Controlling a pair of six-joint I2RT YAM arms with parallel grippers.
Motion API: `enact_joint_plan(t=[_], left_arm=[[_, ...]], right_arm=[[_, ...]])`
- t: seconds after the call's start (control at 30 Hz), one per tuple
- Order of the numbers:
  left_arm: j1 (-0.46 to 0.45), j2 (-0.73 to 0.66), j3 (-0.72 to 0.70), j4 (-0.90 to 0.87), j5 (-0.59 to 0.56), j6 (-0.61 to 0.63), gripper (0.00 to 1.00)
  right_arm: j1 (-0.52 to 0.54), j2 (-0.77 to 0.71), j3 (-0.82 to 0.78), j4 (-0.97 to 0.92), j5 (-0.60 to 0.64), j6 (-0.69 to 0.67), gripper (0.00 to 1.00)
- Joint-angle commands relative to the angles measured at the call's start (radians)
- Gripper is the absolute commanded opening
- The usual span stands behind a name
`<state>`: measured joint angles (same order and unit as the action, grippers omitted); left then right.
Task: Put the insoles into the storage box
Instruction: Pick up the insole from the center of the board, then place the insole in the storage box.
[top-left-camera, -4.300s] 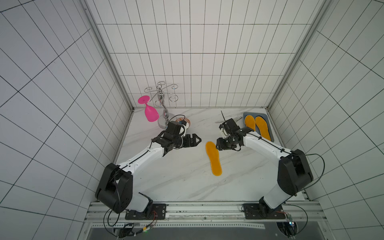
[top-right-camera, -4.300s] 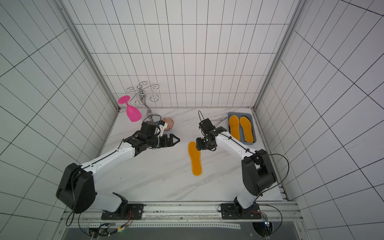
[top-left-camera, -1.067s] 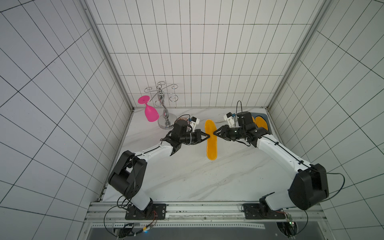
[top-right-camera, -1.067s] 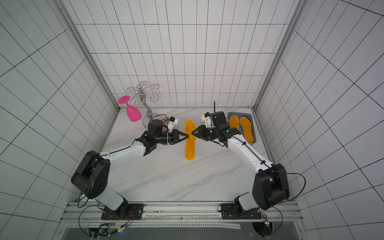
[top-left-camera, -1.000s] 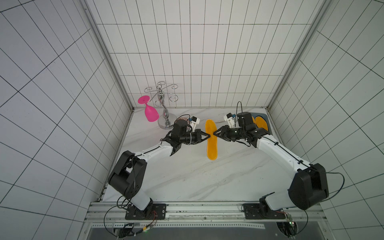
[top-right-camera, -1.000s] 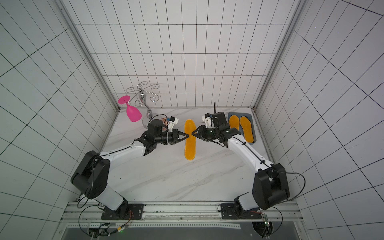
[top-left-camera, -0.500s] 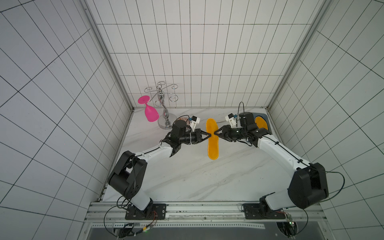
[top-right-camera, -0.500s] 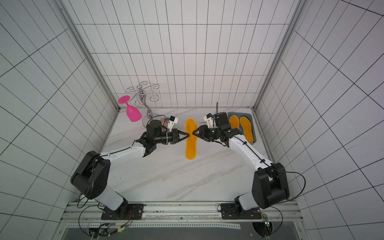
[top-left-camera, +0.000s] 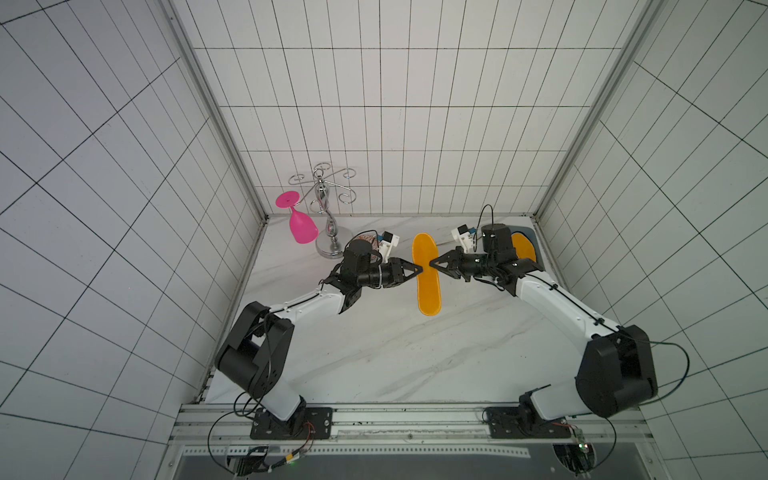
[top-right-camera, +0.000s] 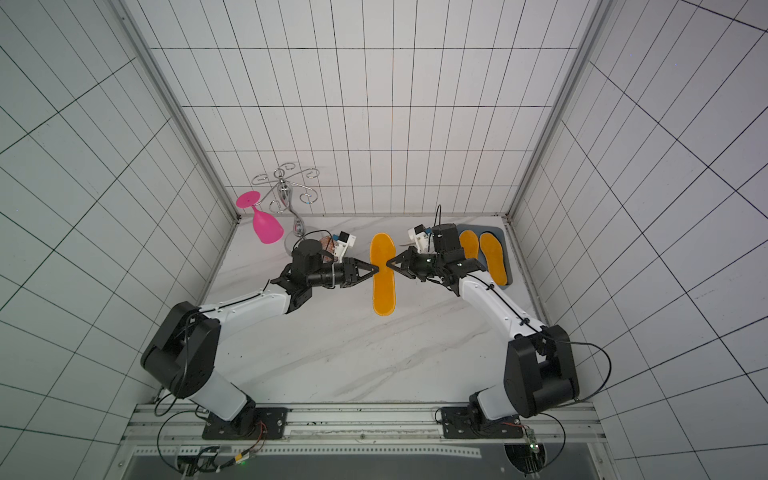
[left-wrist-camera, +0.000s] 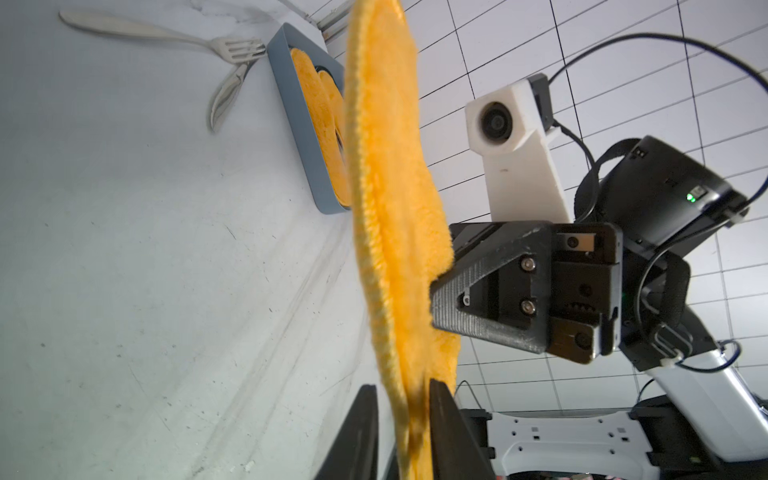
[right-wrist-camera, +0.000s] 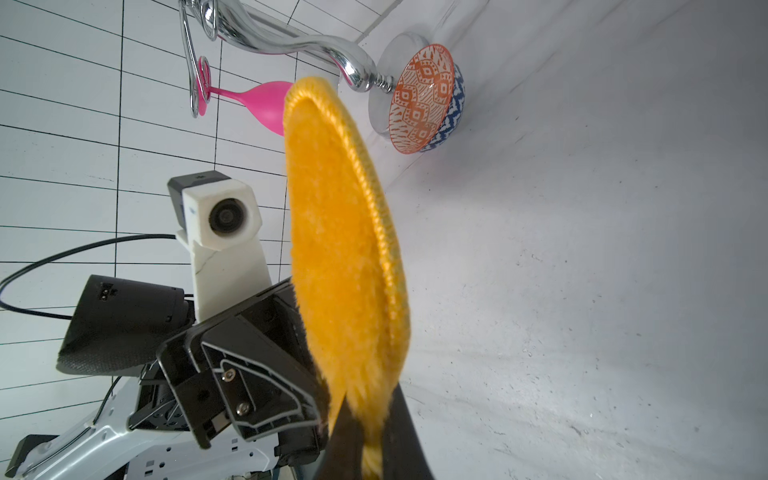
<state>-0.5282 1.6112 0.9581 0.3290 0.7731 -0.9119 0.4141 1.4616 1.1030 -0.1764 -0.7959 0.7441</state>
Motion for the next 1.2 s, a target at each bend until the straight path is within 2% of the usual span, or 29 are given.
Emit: enact_joint_plan(t=[0.0, 0.07, 0.17, 0.33, 0.47, 0.7, 0.77, 0.97, 1.17], left_arm=[[0.003, -0.009, 0.006, -0.015, -0.010, 0.019, 0.40], [0.004, -0.015, 0.015, -0.031, -0.016, 0.032, 0.51], [0.002, -0.028, 0.027, -0.050, -0.031, 0.054, 0.61], [-0.003, -0.031, 0.050, -0.050, -0.047, 0.082, 0.71], [-0.029, -0.018, 0.080, -0.056, -0.074, 0.114, 0.80], [-0.094, 0.087, 0.168, -0.009, -0.117, 0.112, 0.89], [-0.103, 0.095, 0.187, -0.013, -0.123, 0.122, 0.99], [-0.105, 0.069, 0.199, -0.103, -0.120, 0.193, 0.99], [-0.104, 0.044, 0.185, -0.142, -0.117, 0.226, 0.99]], right_arm=[[-0.014, -0.028, -0.010, -0.009, 0.013, -0.031, 0.00], [-0.020, -0.023, 0.023, -0.095, 0.038, -0.097, 0.00], [-0.032, -0.012, 0.081, -0.220, 0.076, -0.193, 0.00], [-0.094, -0.001, 0.139, -0.335, 0.114, -0.270, 0.00], [-0.151, 0.014, 0.215, -0.488, 0.176, -0.387, 0.00], [-0.281, 0.080, 0.361, -0.732, 0.307, -0.598, 0.00], [-0.343, 0.105, 0.396, -0.774, 0.353, -0.653, 0.00], [-0.510, 0.213, 0.486, -0.801, 0.410, -0.743, 0.00], [-0.587, 0.380, 0.633, -0.776, 0.512, -0.840, 0.00]])
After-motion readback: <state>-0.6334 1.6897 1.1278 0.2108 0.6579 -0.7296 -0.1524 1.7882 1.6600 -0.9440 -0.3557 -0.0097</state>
